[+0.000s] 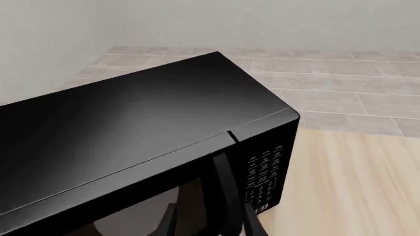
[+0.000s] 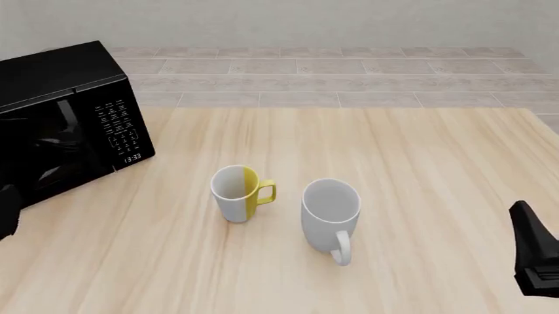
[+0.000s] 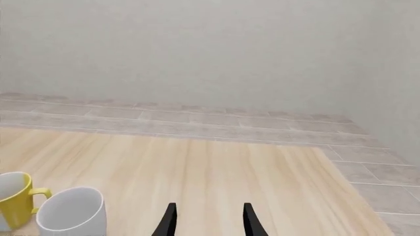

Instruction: Close the microwave.

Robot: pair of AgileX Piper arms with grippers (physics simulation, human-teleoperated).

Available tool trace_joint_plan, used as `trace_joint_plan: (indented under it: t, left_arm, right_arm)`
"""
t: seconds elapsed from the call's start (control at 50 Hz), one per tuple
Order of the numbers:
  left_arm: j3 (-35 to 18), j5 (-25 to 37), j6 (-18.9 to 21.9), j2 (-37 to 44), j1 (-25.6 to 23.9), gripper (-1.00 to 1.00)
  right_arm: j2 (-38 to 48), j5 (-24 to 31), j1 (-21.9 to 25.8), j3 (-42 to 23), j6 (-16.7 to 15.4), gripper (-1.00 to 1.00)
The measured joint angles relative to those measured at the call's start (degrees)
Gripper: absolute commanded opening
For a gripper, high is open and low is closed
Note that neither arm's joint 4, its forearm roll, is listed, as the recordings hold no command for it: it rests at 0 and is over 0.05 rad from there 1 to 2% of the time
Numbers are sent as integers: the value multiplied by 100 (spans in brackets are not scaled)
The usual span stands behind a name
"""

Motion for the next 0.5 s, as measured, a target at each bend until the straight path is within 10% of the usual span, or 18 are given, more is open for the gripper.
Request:
trace_joint_plan:
  t: [0.5]
  left_arm:
    - [845, 492, -6, -1718, -477, 100]
  right_arm:
    - [0, 33, 65, -36, -21, 100]
